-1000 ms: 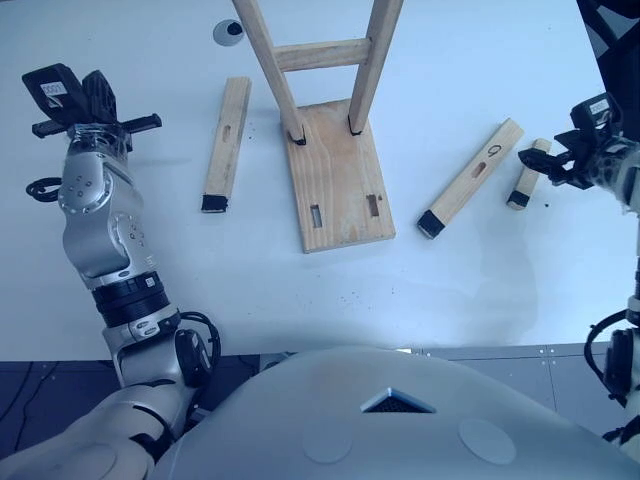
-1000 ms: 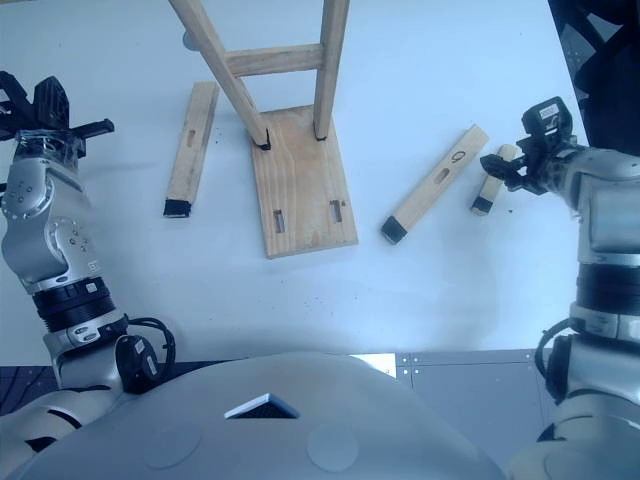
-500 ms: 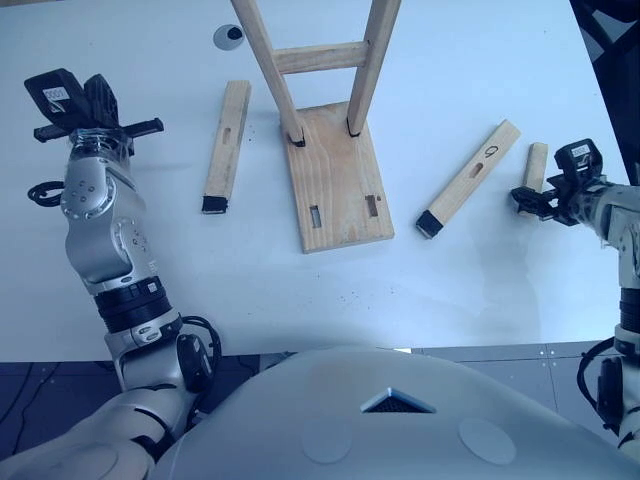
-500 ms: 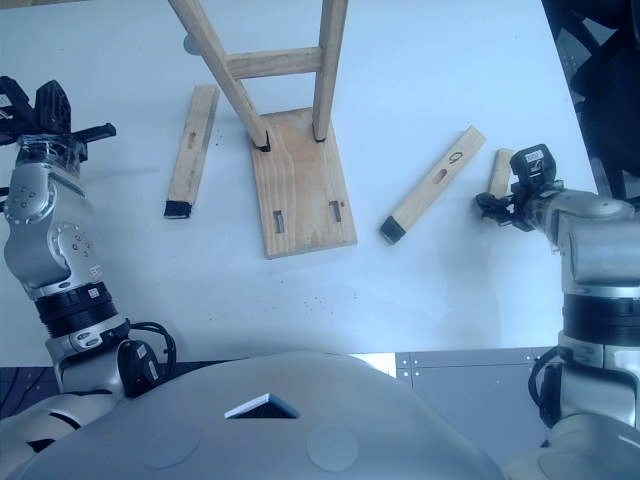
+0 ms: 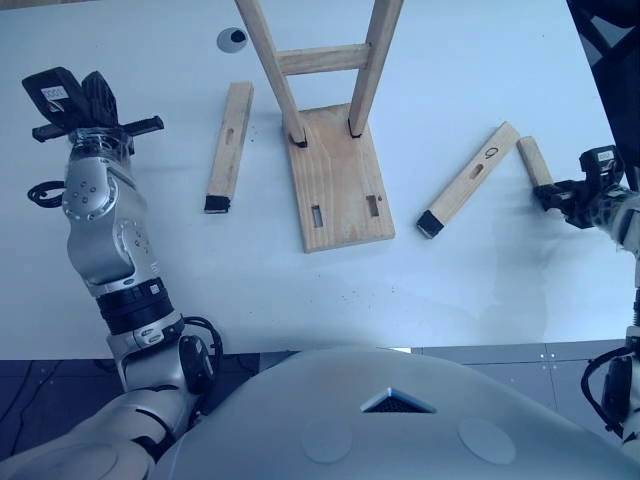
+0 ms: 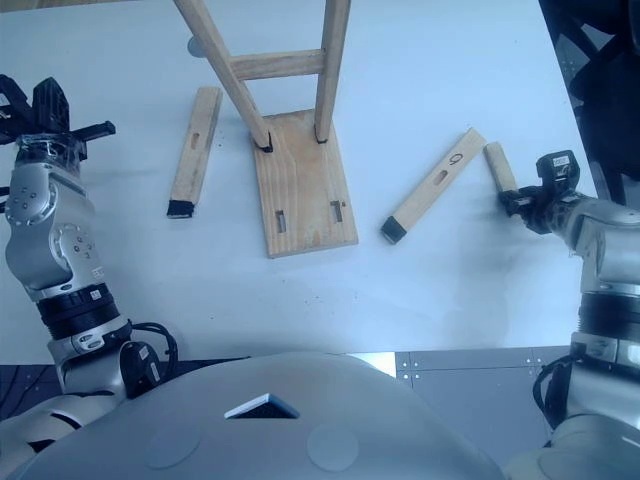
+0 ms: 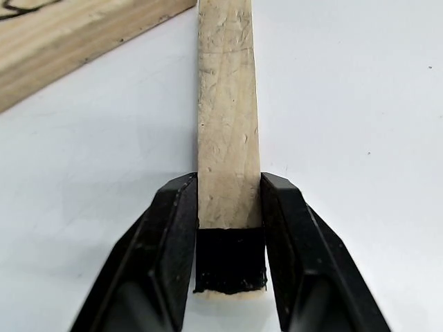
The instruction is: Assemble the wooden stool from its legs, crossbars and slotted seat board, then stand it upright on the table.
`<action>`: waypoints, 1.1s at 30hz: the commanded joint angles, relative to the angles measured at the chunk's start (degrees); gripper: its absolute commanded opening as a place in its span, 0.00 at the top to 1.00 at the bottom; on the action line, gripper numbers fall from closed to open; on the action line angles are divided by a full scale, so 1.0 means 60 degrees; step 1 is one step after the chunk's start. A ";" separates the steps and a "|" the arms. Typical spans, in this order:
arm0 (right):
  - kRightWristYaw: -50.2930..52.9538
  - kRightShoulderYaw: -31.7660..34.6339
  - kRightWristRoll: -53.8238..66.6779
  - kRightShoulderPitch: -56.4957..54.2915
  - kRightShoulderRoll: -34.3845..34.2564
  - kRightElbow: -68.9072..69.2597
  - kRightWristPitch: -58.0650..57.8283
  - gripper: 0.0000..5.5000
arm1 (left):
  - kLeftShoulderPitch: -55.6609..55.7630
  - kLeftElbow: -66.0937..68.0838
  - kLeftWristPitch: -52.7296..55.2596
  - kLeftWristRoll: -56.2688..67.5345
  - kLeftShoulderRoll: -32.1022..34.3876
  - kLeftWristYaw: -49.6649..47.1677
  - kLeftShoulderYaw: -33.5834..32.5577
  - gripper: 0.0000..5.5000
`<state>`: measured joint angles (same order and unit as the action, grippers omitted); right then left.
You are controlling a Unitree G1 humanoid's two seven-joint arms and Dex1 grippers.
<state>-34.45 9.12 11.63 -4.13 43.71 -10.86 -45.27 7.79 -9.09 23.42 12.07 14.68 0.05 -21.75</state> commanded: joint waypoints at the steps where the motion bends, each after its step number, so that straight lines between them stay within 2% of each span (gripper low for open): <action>1: 0.0846 0.0007 -0.0325 -0.0105 -0.0871 -0.1301 0.1017 0.76 | 0.0518 -0.1016 -0.0774 0.0952 -0.0089 0.0721 -0.0063 1.00; 3: 0.1431 0.0312 -0.0285 -0.0879 -0.1084 -0.0318 0.1943 0.76 | 0.0800 -0.1668 -0.0809 0.1833 -0.0079 0.1251 -0.0056 1.00; 6: 0.2111 0.0611 0.0113 -0.3263 -0.1848 0.0762 0.3671 0.76 | 0.1822 -0.2862 0.0362 0.4331 0.0193 0.1882 0.0057 0.91; 8: 0.2227 0.0326 0.0207 -0.4165 -0.2380 0.1802 0.4548 0.76 | 0.2719 -0.2900 0.1287 0.5645 0.0371 0.2099 0.0275 0.86; 12: 0.2440 -0.0767 -0.0055 -0.5000 -0.3448 0.3371 0.5546 0.76 | 0.4053 -0.2165 0.2347 0.6709 0.0673 0.2949 0.1090 0.77; 17: 0.2466 -0.2324 -0.0386 -0.5359 -0.4816 0.3752 0.6325 0.76 | 0.5275 -0.1343 0.2929 0.6915 0.1049 0.3990 0.1865 0.64; 22: 0.2663 -0.2578 -0.0620 -0.5128 -0.5426 0.3327 0.6871 0.76 | 0.5904 -0.1197 0.3384 0.7187 0.1073 0.4246 0.2088 0.54; 33: 0.2234 -0.2974 -0.0982 -0.4754 -0.5408 0.2977 0.7874 0.76 | 0.6231 0.0032 0.2631 0.6025 0.0951 0.4168 0.2075 0.53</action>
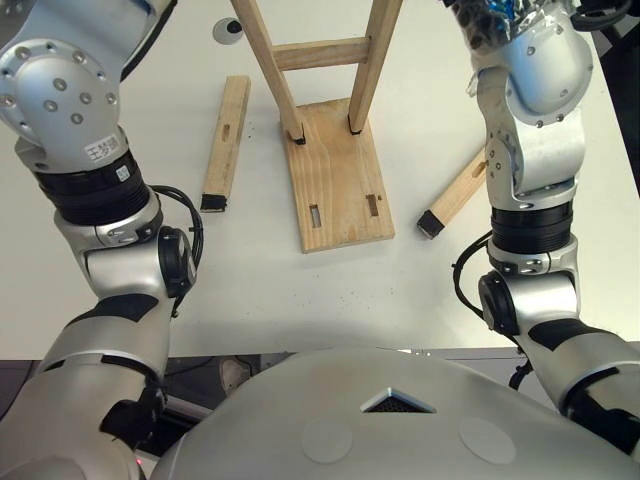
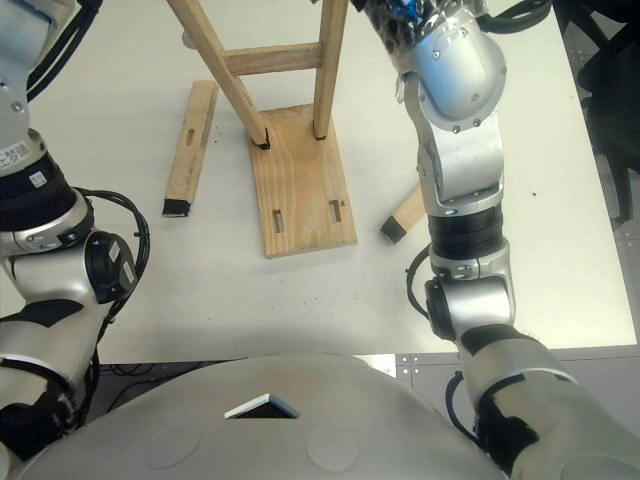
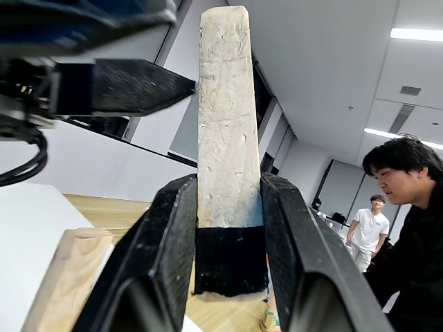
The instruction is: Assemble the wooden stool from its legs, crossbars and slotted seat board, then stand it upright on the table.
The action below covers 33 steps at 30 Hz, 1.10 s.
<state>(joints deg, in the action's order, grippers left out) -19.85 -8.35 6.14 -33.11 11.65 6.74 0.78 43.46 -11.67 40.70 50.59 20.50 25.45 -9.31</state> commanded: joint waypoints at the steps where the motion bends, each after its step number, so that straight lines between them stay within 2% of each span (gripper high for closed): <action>1: -0.0261 -0.0141 -0.0079 0.0163 -0.0067 0.0080 0.0240 0.76 | 0.0315 0.0551 -0.0288 -0.0396 -0.0072 -0.0031 -0.0027 0.53; 4: -0.0372 -0.0333 -0.0142 0.0381 -0.0112 0.0064 0.0344 0.76 | 0.0466 0.0720 -0.0268 -0.0146 -0.0156 0.0047 -0.0295 0.53; 12: -0.0435 -0.0320 -0.0024 0.0514 -0.0199 -0.0054 0.0346 0.76 | 0.0370 0.0706 -0.0120 0.0290 -0.0250 0.0252 -0.0559 0.70; 13: -0.0438 -0.0316 -0.0009 0.0501 -0.0208 -0.0064 0.0350 0.76 | 0.0284 0.0616 -0.0072 0.0356 -0.0251 0.0315 -0.0521 0.76; 19: -0.0551 -0.0396 0.0038 0.0397 -0.0222 -0.0203 0.0464 0.76 | 0.0218 0.0540 -0.0131 0.0639 -0.0395 0.0326 -0.0704 0.92; 24: -0.0938 -0.0623 0.0258 0.0392 -0.0225 -0.0218 0.0266 0.76 | 0.0217 0.0603 -0.0214 0.0663 -0.0185 0.0309 -0.0961 0.93; 26: -0.0983 -0.0709 0.0227 0.0404 -0.0200 -0.0248 0.0067 0.67 | 0.0304 0.0828 -0.0110 0.0897 0.0308 0.0314 -0.1538 0.93; 30: -0.1159 -0.0724 0.0106 0.1038 0.0154 -0.0056 -0.0370 0.55 | 0.0298 0.2199 0.0445 0.1887 0.2515 0.0376 -0.3961 0.93; 33: -0.0690 0.0168 0.0478 0.1329 0.0255 0.0427 -0.0863 0.47 | 0.0128 0.3823 0.0333 0.1728 0.4179 0.0371 -0.5366 0.93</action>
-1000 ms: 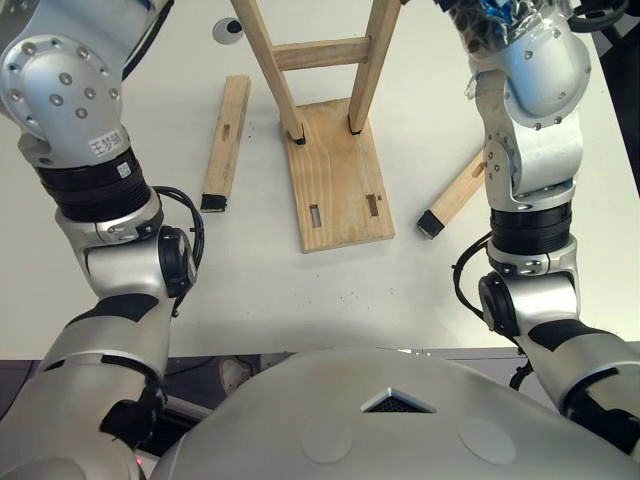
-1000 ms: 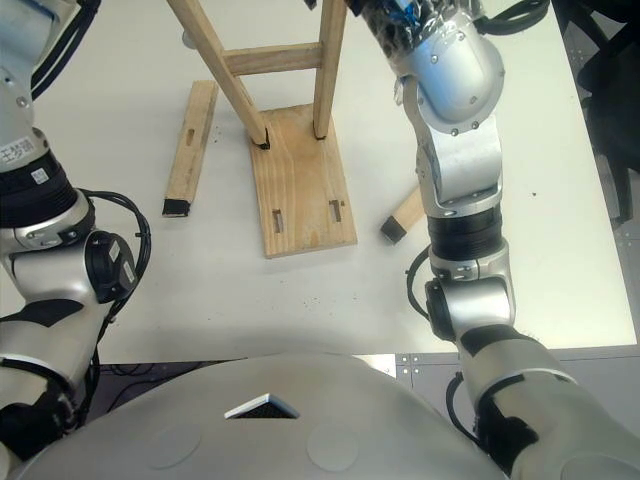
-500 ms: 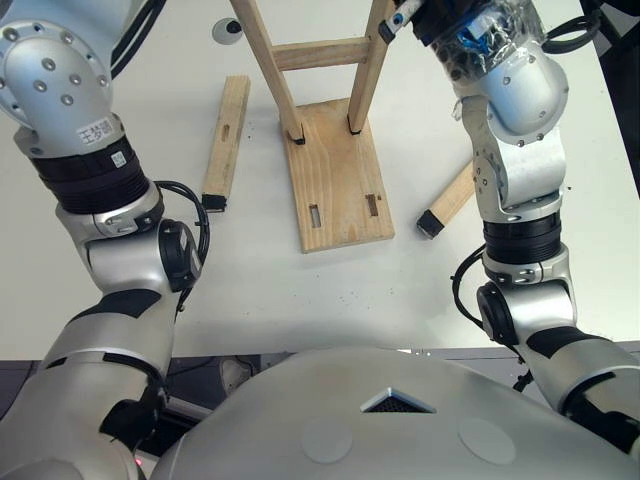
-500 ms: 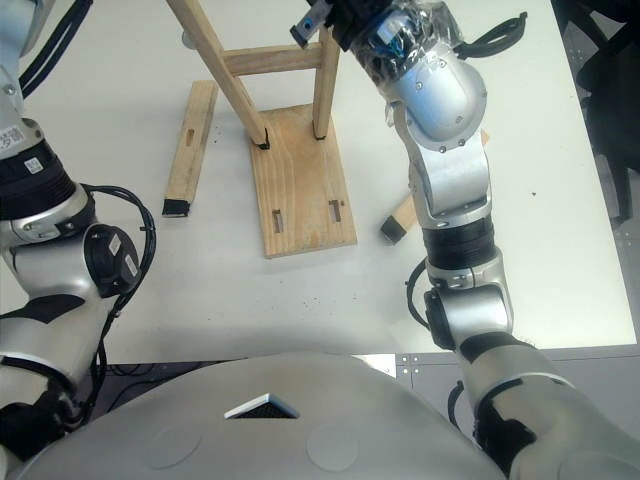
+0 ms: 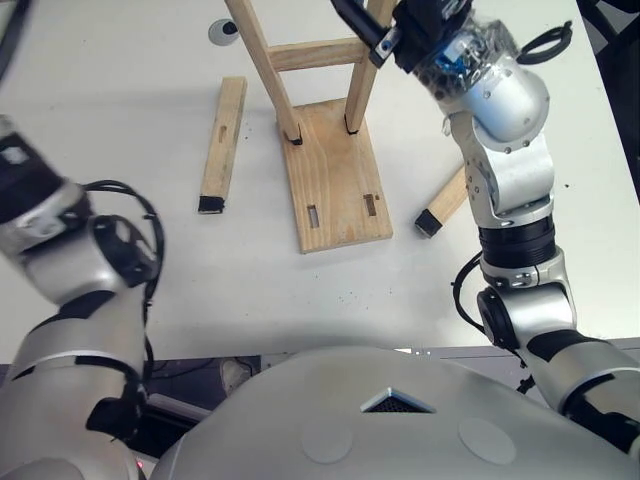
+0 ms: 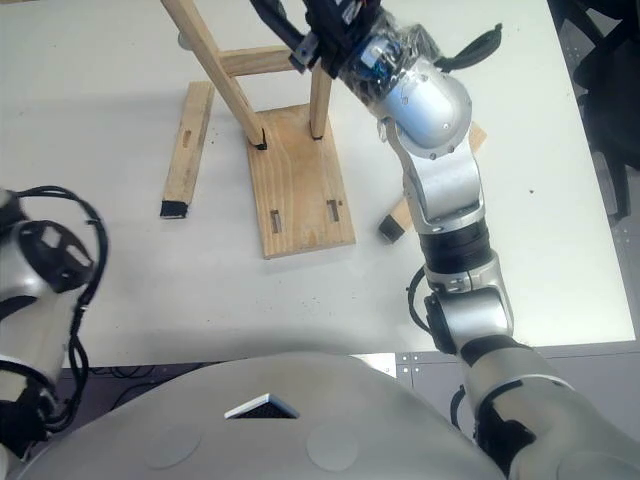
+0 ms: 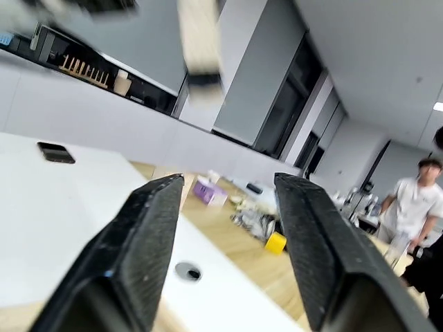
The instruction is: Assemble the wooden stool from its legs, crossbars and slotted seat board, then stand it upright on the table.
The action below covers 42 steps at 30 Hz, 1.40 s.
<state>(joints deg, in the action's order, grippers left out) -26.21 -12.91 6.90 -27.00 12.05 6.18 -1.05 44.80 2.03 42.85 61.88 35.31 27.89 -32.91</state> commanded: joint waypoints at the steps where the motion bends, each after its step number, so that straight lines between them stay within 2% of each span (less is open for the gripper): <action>1: 0.0592 0.1381 0.0573 0.0269 0.0159 0.0606 -0.0732 0.44 | -0.0307 0.1851 -0.0180 -0.0460 0.1990 0.0019 -0.1513 0.93; 3: 0.1180 0.2548 0.1213 -0.0160 0.0072 0.0511 -0.1003 0.51 | -0.1051 0.2126 -0.0568 -0.1129 0.1826 -0.0038 -0.1343 0.93; 7: 0.2420 0.4383 0.1814 -0.1518 0.0355 -0.0678 -0.1093 0.65 | -0.3405 0.1304 -0.1158 -0.2392 -0.0067 -0.0594 -0.0010 0.93; 12: 0.3049 0.4702 0.1190 -0.1873 0.0632 -0.1893 -0.0640 0.80 | -0.5073 -0.0311 -0.0999 -0.2598 -0.1483 -0.1297 0.0661 0.93; 19: 0.2876 0.4249 0.1186 -0.1652 0.0511 -0.2123 -0.0358 1.00 | -0.5443 0.0360 -0.1986 -0.3114 -0.2403 -0.1457 0.0746 0.93; 25: 0.2803 0.4161 0.1180 -0.1652 0.0478 -0.2457 -0.0271 1.00 | -0.5272 0.1202 -0.2727 -0.3319 -0.3090 -0.1309 0.0871 0.93; 33: 0.2802 0.4027 0.1117 -0.1518 0.0485 -0.2514 -0.0219 1.00 | -0.5474 0.1583 -0.3884 -0.4711 -0.2914 -0.0961 0.1702 0.93; 42: 0.2897 0.3641 0.0830 -0.1065 0.0369 -0.2363 -0.0083 1.00 | -0.6888 0.3068 -0.7489 -0.7714 -0.2968 -0.0631 0.3502 0.93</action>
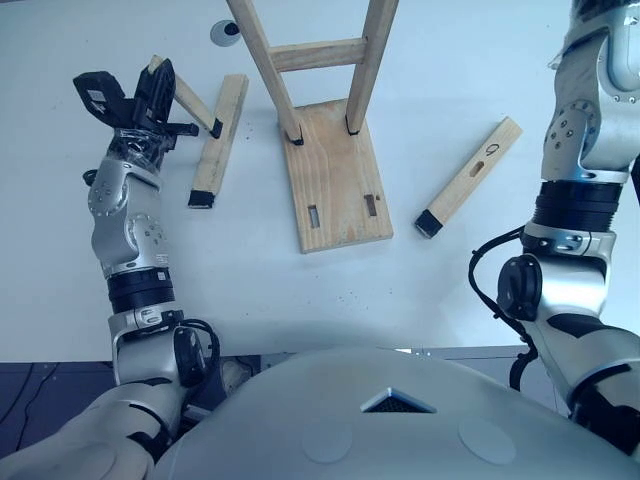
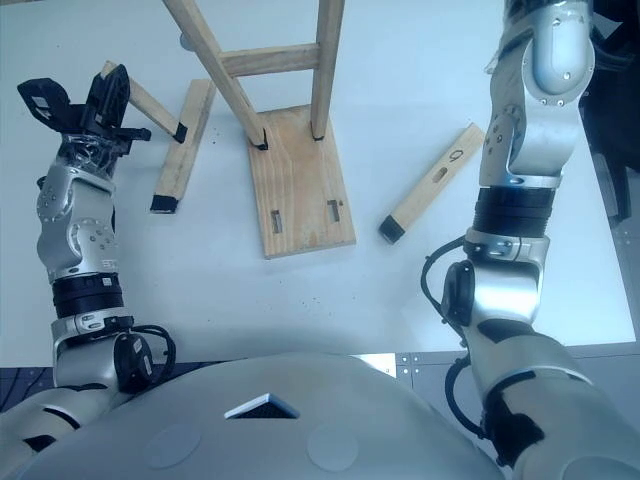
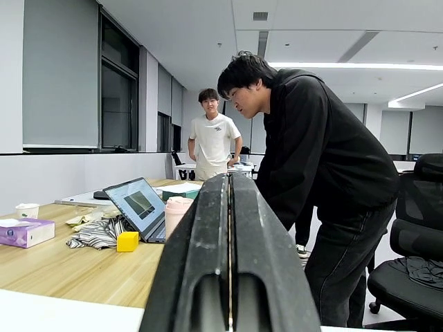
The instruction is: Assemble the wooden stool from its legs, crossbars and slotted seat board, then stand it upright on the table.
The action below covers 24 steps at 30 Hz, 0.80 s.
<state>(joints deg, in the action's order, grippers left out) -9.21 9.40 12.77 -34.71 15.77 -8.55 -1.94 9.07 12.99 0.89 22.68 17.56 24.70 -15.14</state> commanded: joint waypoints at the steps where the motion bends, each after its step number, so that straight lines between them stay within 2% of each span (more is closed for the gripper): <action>1: 0.0074 -0.0108 -0.0143 0.0267 -0.0255 0.0095 0.0054 1.00 | -0.0995 0.1524 -0.0735 -0.1270 -0.0042 -0.0111 0.0611 0.93; 8: -0.0004 -0.0266 -0.0246 0.0324 -0.0297 -0.0030 -0.0176 1.00 | -0.0885 0.2612 -0.1260 -0.1228 0.0005 -0.0035 0.0791 0.93; 10: -0.0056 -0.0276 -0.0248 0.0331 -0.0321 -0.0049 -0.0204 1.00 | -0.0816 0.2572 -0.1243 -0.1196 0.0082 0.0000 0.0814 0.85; 15: -0.0216 -0.0277 -0.0242 0.0270 -0.0314 -0.0164 -0.0213 0.86 | -0.0683 0.1457 -0.0715 -0.0959 0.0511 0.0502 0.0757 0.72; 20: -0.0193 -0.0227 -0.0302 0.0294 -0.0231 -0.0217 -0.0415 0.72 | -0.1176 -0.0360 0.0643 -0.0898 0.1407 0.0901 0.0560 0.60; 24: -0.0148 -0.0221 -0.0454 0.0711 0.0019 0.0173 -0.1195 0.62 | -0.1322 -0.1796 0.2843 -0.0528 0.3053 0.1203 -0.0255 0.52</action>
<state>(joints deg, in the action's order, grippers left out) -10.42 7.97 10.77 -32.41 14.46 -9.36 -5.61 1.33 5.43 12.49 19.15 30.40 30.69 -14.58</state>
